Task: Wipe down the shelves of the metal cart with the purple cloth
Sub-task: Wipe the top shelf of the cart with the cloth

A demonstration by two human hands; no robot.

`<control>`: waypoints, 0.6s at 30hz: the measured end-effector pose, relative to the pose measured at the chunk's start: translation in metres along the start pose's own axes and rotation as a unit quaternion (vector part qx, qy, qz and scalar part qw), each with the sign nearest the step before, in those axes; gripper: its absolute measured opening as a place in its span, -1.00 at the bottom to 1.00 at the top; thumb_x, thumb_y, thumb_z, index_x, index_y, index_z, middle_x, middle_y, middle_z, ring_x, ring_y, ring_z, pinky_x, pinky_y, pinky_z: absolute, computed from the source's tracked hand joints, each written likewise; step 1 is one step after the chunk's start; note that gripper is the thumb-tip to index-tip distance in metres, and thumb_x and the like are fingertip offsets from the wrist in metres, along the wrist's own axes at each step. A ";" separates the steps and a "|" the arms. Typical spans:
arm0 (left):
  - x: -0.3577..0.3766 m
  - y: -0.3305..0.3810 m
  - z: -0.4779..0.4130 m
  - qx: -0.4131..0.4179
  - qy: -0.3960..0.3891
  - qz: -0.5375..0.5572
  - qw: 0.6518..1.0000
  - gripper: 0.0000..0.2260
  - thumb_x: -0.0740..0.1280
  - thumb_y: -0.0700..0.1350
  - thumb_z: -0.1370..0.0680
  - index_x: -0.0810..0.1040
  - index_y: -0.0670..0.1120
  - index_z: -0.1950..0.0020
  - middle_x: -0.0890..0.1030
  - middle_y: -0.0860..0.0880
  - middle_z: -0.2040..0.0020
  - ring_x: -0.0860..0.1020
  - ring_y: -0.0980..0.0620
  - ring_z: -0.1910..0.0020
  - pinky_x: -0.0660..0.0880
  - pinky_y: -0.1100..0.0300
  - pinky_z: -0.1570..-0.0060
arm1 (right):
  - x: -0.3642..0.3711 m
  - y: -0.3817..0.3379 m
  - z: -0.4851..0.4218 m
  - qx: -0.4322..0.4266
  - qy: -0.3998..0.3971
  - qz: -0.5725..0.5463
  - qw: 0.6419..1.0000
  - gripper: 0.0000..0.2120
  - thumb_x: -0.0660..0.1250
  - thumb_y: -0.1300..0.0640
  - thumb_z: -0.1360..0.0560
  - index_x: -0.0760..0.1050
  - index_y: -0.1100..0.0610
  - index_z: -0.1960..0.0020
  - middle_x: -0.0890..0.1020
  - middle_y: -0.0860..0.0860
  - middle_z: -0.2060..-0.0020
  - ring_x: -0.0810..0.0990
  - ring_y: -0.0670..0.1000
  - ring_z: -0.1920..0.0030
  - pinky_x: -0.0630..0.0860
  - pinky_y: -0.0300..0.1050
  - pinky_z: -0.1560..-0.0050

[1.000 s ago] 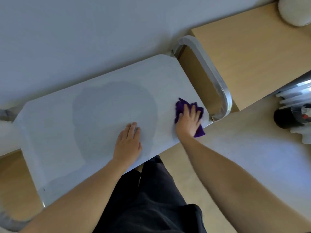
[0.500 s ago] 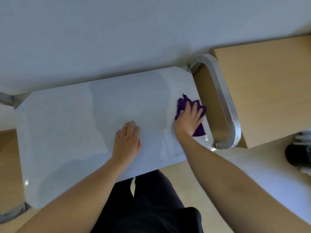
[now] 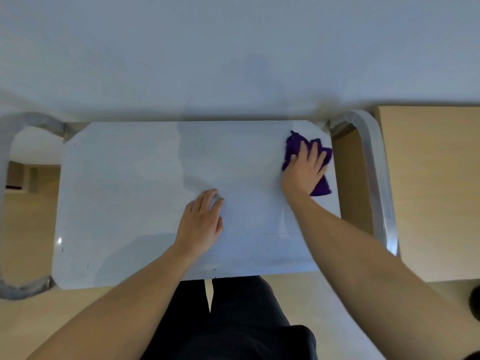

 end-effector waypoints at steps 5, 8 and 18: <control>-0.005 -0.033 0.017 -0.035 -0.006 -0.009 0.999 -0.61 0.36 -0.14 -0.42 0.49 -0.14 -0.24 0.43 -0.16 -0.35 0.42 -0.15 -0.33 0.49 -0.01 -0.05 | 0.055 -0.130 0.111 -0.306 -0.084 0.012 0.948 -0.54 0.23 0.07 -0.57 0.32 0.00 -0.47 0.28 0.05 -0.51 0.12 0.19 -0.54 0.06 0.21 -0.51; -0.010 -0.062 0.032 -0.051 -0.005 -0.008 0.999 -0.60 0.36 -0.14 -0.43 0.49 -0.15 -0.26 0.43 -0.17 -0.36 0.41 -0.16 -0.33 0.49 -0.02 -0.07 | 0.062 -0.147 0.132 -0.457 -0.108 0.032 0.882 -0.53 0.21 0.02 -0.57 0.33 0.00 -0.47 0.32 0.06 -0.49 0.18 0.19 -0.52 0.08 0.25 -0.48; -0.023 -0.160 0.081 -0.060 0.004 -0.014 0.998 -0.62 0.37 -0.12 -0.43 0.49 -0.14 -0.23 0.44 -0.16 -0.34 0.42 -0.15 -0.33 0.47 -0.03 -0.06 | 0.055 -0.136 0.143 -0.030 0.028 -0.032 0.999 -0.53 0.23 0.08 -0.57 0.32 0.02 -0.47 0.28 0.07 -0.51 0.17 0.20 -0.52 0.13 0.22 -0.48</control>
Point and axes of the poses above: each hand's wrist, its own z-axis away from the middle knuckle, its own x-axis out of the palm, y = z × x, the point moved 7 cm from there along -z, towards the middle knuckle
